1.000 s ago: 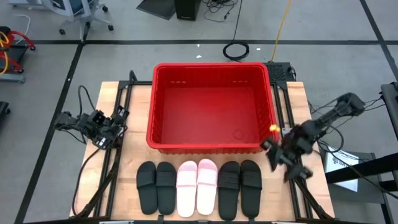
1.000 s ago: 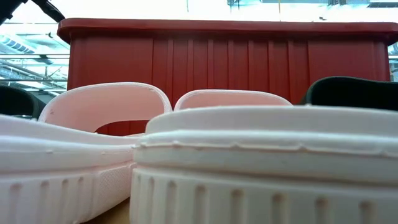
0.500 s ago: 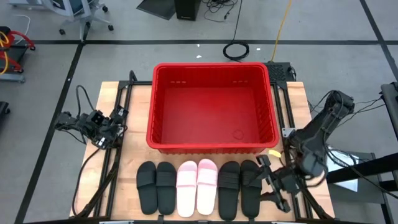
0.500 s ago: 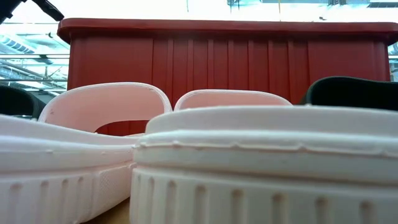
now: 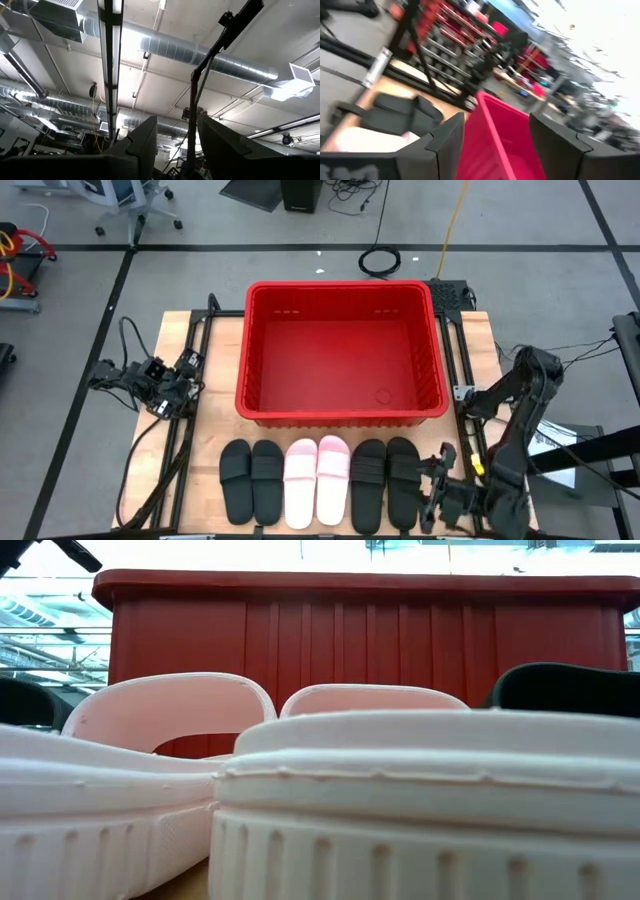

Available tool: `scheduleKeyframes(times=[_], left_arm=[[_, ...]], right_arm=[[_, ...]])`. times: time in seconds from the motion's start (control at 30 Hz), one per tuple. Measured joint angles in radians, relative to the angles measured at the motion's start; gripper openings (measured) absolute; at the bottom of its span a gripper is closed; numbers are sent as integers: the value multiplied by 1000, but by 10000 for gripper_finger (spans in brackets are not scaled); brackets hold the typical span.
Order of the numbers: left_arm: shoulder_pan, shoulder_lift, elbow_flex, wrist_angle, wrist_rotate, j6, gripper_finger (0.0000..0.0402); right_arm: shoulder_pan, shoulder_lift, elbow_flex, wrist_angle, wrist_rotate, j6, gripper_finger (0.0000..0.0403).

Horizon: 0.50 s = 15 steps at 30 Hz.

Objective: Pick and place slides into bin
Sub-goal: Put the black slide into the red bin

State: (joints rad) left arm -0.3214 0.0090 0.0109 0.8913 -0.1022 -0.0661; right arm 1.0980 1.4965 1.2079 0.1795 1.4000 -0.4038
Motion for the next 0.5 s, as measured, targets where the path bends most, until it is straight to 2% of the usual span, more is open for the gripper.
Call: scheduleKeyframes(times=[0.07, 0.13, 0.23, 0.27, 0.5], left_arm=[[0, 0, 0, 0, 3, 0, 147], [0, 0, 0, -3, 3, 0, 147], [0, 0, 0, -5, 3, -1, 147], [0, 0, 0, -4, 2, -1, 147], [0, 0, 0, -8, 1, -4, 147]], right_arm=[[14, 47, 29, 11, 80, -48, 212], [33, 103, 62, 90, 169, -172, 212], [60, 187, 94, 376, 170, -428, 212], [62, 208, 108, 434, 167, -461, 212], [63, 286, 106, 439, 170, -393, 212]])
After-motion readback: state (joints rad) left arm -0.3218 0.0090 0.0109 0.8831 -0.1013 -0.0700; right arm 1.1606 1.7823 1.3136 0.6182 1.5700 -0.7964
